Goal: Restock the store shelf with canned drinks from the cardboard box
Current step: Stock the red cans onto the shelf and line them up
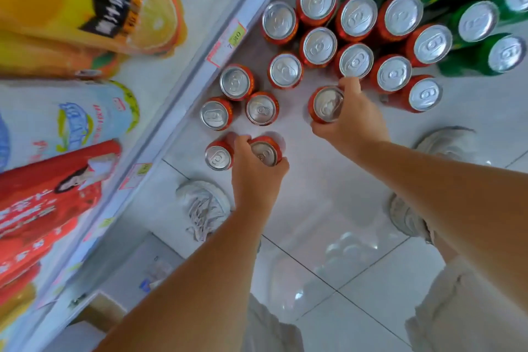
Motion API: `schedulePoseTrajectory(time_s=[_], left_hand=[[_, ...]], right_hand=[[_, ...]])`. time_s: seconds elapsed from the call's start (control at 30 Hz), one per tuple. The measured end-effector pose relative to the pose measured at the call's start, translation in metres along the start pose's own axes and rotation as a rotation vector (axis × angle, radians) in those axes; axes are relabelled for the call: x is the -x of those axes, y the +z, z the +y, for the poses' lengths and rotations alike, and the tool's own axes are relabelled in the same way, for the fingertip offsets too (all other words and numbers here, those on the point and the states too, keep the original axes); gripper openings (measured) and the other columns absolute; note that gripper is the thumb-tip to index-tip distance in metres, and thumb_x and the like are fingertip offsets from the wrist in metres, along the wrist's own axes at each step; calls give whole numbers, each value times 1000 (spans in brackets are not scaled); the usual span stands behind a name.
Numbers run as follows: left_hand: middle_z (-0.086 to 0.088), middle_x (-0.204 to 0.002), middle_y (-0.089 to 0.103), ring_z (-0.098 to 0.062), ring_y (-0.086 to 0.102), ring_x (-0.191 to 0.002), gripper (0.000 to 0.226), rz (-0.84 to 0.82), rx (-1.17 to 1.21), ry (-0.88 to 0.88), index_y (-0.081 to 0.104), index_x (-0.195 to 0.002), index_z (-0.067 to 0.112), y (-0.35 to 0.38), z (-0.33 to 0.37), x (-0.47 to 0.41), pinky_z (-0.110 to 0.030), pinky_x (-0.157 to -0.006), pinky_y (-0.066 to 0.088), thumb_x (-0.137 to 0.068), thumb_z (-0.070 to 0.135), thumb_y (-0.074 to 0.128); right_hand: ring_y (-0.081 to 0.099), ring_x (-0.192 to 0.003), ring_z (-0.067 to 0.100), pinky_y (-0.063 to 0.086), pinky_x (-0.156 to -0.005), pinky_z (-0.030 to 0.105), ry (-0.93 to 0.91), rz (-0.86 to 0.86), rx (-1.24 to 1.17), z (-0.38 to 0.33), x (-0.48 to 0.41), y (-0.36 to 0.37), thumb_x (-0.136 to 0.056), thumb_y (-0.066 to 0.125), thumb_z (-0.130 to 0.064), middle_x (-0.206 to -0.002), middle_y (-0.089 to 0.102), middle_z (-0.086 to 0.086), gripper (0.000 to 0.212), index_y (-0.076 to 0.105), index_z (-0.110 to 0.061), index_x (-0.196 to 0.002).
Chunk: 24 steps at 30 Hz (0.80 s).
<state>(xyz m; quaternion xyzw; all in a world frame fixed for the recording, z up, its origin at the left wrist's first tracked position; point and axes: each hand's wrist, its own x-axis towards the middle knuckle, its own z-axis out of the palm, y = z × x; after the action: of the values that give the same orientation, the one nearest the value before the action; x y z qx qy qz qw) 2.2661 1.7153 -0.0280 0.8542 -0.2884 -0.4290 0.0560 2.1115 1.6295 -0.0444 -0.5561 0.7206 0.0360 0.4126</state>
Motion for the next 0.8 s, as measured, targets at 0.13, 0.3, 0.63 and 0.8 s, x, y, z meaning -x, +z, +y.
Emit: schedulePoseTrajectory(time_s=[0.13,0.3,0.63,0.8], left_hand=[[8,-114,59,-20,62,-93,78,28,70,5,40,-131,26,-56,49,71,-25,-78,44,-66,33,82],[10,-102,66,-21,65,-91,70,31,80,140,41,-117,35,-160,138,168,-37,-79,54,-61,47,82],[18,-95,66,-10,65,-84,63,142,194,567,47,-108,44,-383,293,349,-33,-71,54,-56,49,82],[23,-91,63,7,61,-82,72,229,347,715,40,-108,43,-490,321,437,-18,-69,50,-57,44,90]], right_hand=[[60,-93,26,45,-74,33,9,-14,-98,-31,65,-80,-67,81,-39,-97,57,-7,64,41,-23,-116],[56,-92,19,40,-74,30,-83,5,-134,-103,152,-221,-65,84,-38,-99,54,-11,70,42,-25,-120],[54,-66,10,39,-54,12,-395,164,-298,-264,328,-472,-63,85,-31,-78,56,-24,63,38,-41,-104],[58,-97,7,38,-78,6,-634,227,-424,-331,394,-533,-59,90,-18,-105,62,-13,70,43,-44,-105]])
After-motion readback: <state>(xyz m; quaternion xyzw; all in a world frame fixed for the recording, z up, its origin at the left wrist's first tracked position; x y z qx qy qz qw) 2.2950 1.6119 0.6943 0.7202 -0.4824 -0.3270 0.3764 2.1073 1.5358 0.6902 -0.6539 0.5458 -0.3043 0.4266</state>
